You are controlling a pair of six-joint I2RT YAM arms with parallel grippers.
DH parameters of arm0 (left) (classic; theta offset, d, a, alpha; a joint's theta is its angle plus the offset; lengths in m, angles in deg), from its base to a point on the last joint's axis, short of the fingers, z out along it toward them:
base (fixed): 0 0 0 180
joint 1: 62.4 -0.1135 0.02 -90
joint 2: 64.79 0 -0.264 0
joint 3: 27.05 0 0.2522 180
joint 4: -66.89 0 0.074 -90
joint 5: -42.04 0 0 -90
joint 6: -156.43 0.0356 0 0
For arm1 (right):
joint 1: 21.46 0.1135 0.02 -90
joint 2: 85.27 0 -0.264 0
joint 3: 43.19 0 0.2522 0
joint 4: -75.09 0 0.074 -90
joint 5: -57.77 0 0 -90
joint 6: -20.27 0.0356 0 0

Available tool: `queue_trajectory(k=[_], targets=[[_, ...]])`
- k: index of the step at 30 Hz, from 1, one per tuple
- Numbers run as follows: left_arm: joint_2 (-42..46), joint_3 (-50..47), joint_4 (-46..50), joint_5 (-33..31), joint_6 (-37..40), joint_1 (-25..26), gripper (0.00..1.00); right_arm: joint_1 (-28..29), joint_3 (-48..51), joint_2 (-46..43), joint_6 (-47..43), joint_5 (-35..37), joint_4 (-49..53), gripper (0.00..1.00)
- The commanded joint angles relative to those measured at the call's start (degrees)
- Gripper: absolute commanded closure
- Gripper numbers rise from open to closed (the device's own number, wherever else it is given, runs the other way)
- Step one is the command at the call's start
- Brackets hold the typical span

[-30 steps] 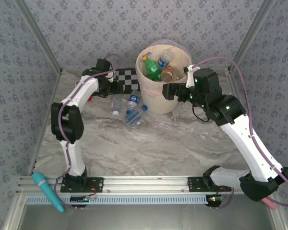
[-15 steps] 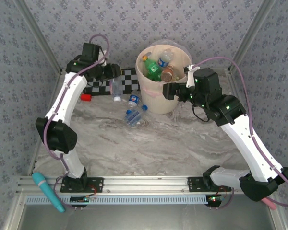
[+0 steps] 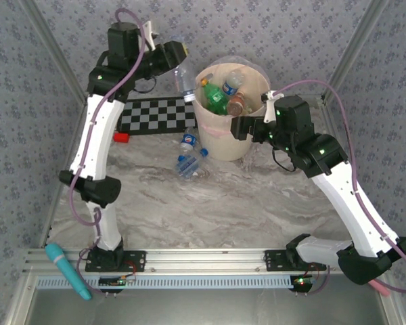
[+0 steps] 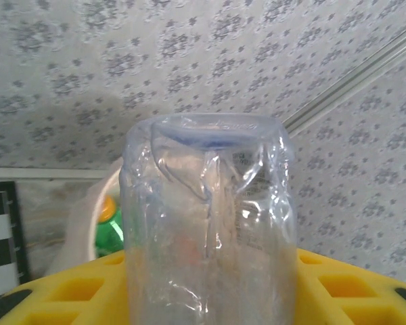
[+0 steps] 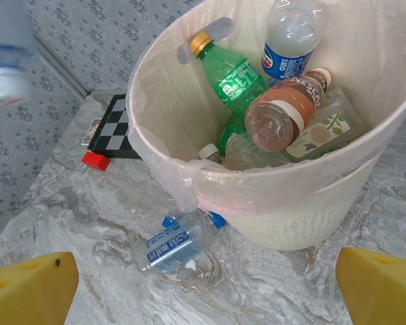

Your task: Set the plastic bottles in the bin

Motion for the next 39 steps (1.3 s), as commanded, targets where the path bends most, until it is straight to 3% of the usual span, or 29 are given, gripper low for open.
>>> queue_trajectory(k=[1, 9, 16, 29, 35, 39], targets=[[-6.26, 6.34, -2.13, 1.30, -5.20, 1.38, 0.50, -0.53, 0.23, -1.98, 0.15, 0.64, 0.00, 0.00], [-13.14, 11.21, -9.33, -1.54, -8.96, 4.14, 0.50, -1.51, -0.21, -3.01, -0.30, 1.02, 1.22, 0.00], [-15.19, 10.71, -11.19, -7.54, -10.57, 7.18, 0.50, -1.97, 0.21, -3.46, -0.26, 0.90, 1.80, 0.00], [-18.34, 10.75, -10.39, -9.21, -13.04, 9.87, 0.48, -3.41, 1.54, -4.42, 0.12, -0.05, 1.43, 0.01], [-17.73, 10.84, -7.57, -11.18, -11.66, 9.95, 0.12, -3.67, 1.71, -4.64, 0.27, -0.20, 1.27, 0.01], [-16.36, 10.84, -6.50, -12.93, -9.79, 9.88, 0.09, -3.73, 1.83, -4.64, 0.56, 0.01, 0.96, 0.00]])
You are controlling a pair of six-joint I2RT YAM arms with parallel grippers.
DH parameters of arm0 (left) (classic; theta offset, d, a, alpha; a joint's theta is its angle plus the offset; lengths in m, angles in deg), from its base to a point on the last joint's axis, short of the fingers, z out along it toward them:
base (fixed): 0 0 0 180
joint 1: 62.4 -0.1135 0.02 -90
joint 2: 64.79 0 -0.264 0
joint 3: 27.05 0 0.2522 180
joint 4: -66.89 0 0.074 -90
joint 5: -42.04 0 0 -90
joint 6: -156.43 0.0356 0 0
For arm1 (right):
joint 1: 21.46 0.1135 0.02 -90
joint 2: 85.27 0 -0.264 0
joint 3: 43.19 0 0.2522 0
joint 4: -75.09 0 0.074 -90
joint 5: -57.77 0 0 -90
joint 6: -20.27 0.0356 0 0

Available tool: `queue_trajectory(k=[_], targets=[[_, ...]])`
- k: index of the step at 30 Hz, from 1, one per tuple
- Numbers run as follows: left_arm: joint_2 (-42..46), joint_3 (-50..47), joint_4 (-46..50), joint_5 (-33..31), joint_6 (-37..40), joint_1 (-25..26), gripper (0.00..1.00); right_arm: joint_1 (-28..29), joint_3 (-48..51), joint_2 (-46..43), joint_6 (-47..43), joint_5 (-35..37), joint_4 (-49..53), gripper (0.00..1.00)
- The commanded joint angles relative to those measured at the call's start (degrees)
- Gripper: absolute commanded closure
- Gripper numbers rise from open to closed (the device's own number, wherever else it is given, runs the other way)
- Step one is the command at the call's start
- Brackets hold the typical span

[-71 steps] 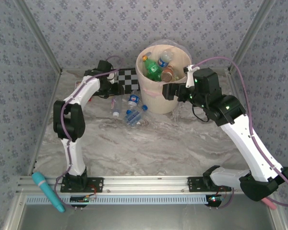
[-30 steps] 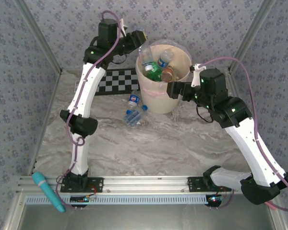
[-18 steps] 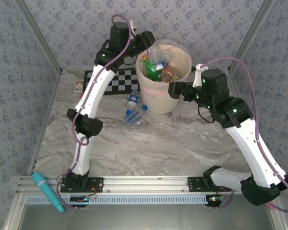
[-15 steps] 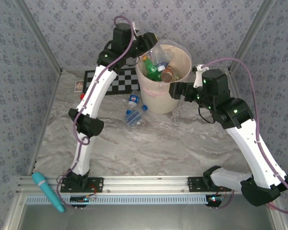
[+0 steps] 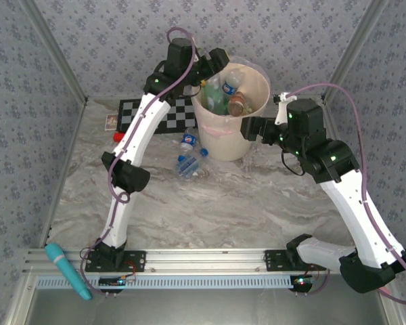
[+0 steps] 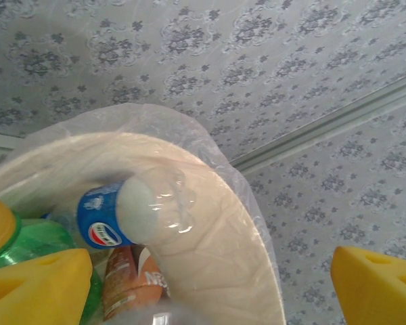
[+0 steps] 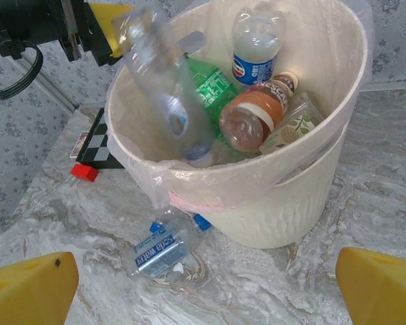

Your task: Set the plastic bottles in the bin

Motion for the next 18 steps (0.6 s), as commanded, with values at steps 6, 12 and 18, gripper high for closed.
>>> queue_trajectory(k=[6, 12, 18], targets=[[3.82, 1.73, 1.00, -3.10, 4.69, 0.21, 0.01, -0.32, 0.58, -1.01, 0.54, 0.39, -1.09, 0.01], [4.91, 1.68, 3.27, -2.90, 6.63, 0.22, 0.01, -0.36, 0.74, -1.01, 0.63, 0.30, -1.38, 0.01], [5.96, 1.68, 5.67, -1.44, 8.65, 0.22, 0.01, -0.36, 1.09, -1.10, 0.90, 0.15, -1.57, 0.01]])
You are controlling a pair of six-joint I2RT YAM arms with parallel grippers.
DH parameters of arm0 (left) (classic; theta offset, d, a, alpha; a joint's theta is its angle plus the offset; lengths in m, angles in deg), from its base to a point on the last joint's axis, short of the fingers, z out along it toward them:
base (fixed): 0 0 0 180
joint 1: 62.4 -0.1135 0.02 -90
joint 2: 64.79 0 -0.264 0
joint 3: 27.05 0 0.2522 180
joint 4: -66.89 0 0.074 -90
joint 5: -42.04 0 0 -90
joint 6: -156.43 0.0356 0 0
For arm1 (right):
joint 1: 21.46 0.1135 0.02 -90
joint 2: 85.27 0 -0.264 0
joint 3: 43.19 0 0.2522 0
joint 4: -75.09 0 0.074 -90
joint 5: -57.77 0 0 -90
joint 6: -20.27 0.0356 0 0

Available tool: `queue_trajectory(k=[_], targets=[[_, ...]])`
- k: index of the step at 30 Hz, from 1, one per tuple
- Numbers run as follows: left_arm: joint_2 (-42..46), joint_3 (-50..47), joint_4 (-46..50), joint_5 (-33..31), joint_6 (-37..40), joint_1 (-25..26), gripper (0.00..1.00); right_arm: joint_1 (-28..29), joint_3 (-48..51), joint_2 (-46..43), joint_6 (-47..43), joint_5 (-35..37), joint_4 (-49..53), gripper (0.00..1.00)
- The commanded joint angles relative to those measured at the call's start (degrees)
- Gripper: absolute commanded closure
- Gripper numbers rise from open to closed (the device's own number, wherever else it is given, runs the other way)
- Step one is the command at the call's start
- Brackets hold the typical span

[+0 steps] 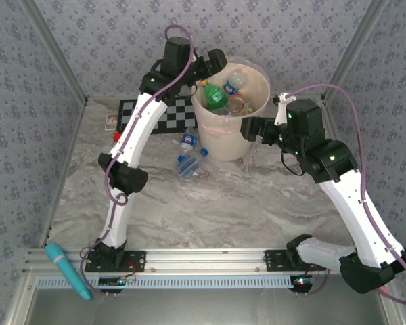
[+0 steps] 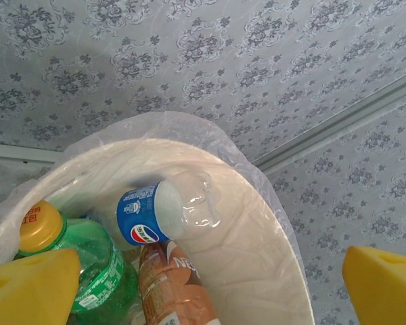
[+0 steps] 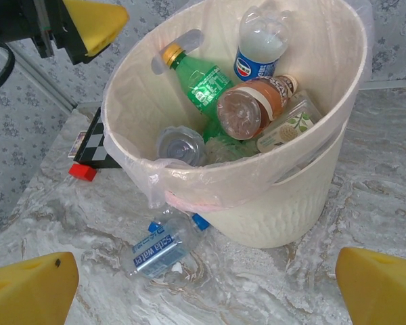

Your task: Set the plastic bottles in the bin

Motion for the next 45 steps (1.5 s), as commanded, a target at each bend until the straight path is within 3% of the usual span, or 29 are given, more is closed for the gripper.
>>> queue_trajectory(k=[1, 10, 14, 22, 30, 38, 45], targets=[[3.93, 1.69, 1.98, 1.24, 2.80, 0.22, 0.01, -0.24, 0.36, -1.01, 0.89, 0.01, -1.15, 0.01], [8.48, 0.69, 8.57, -0.94, 9.91, 0.35, 0.00, 0.34, 1.29, -0.24, 0.90, -0.67, -1.59, 0.00], [13.57, -5.19, 9.94, -4.05, 13.61, 0.34, 0.00, 1.70, 1.31, 0.88, 0.89, -0.36, -1.86, 0.00], [31.09, -34.09, 2.81, -10.06, 17.41, -0.64, 0.00, 4.66, 0.31, 3.71, 1.22, 0.52, -3.63, 0.01], [47.05, -63.98, -6.00, -7.65, 15.71, -5.24, 0.01, 5.61, -2.43, 5.39, 0.25, 2.37, -2.50, 0.01], [52.76, -83.13, -6.99, -4.63, 15.98, -4.81, 0.09, 5.52, -5.82, 6.70, -1.35, 3.25, -1.20, 0.00], [51.62, -92.87, -8.40, -5.44, 20.37, -0.19, 0.11, 5.53, -6.79, 6.92, -1.40, 3.82, -1.25, 0.01]])
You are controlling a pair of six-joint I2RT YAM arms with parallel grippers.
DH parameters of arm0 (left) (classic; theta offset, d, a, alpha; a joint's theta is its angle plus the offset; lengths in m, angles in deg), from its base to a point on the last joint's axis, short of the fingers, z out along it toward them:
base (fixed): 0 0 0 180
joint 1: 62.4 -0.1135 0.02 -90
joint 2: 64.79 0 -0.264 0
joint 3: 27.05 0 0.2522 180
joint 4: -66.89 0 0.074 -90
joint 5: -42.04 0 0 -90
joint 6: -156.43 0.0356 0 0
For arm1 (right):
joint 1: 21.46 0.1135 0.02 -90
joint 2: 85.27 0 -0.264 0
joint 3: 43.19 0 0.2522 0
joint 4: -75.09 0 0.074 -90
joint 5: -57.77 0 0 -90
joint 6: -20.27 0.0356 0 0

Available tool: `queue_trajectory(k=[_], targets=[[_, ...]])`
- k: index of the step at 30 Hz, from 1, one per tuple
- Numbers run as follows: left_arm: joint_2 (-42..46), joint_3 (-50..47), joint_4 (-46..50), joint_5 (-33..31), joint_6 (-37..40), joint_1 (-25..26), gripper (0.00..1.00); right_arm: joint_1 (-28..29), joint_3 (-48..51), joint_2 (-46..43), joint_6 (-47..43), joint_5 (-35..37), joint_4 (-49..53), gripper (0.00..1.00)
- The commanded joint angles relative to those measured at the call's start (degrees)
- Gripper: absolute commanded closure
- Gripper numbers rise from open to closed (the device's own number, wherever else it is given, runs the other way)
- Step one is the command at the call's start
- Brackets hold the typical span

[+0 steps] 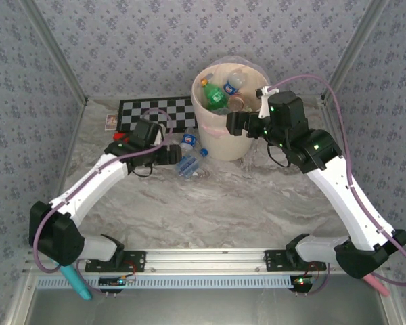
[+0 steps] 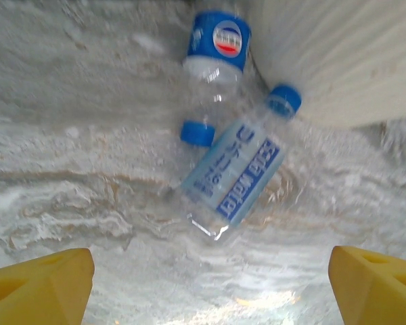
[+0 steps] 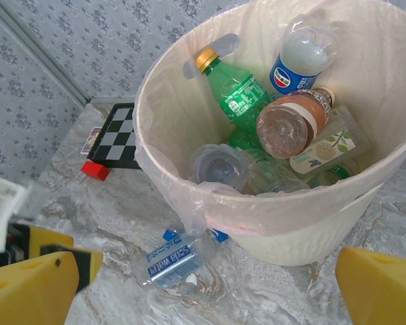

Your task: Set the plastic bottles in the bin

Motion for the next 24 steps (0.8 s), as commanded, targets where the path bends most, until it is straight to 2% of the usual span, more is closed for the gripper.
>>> queue_trajectory(k=[1, 9, 17, 24], targets=[[-0.97, -1.91, -3.00, 0.07, 4.15, 2.30, 0.11, 0.10, -1.83, 0.07, -0.98, 1.14, 0.80, 0.00], [-8.93, -3.25, -5.30, 1.86, 10.09, 4.28, 0.11, 0.19, -1.48, -0.30, -0.07, 1.20, 1.07, 0.01], [-18.59, 1.23, -5.78, -2.48, 15.43, 4.23, 0.09, 0.30, -1.28, -1.13, 0.04, 2.22, 1.84, 0.01], [-24.74, 5.39, -6.50, -0.46, 19.22, 4.21, 0.09, 0.19, -1.00, -1.82, 0.17, 2.71, 2.98, 0.01]])
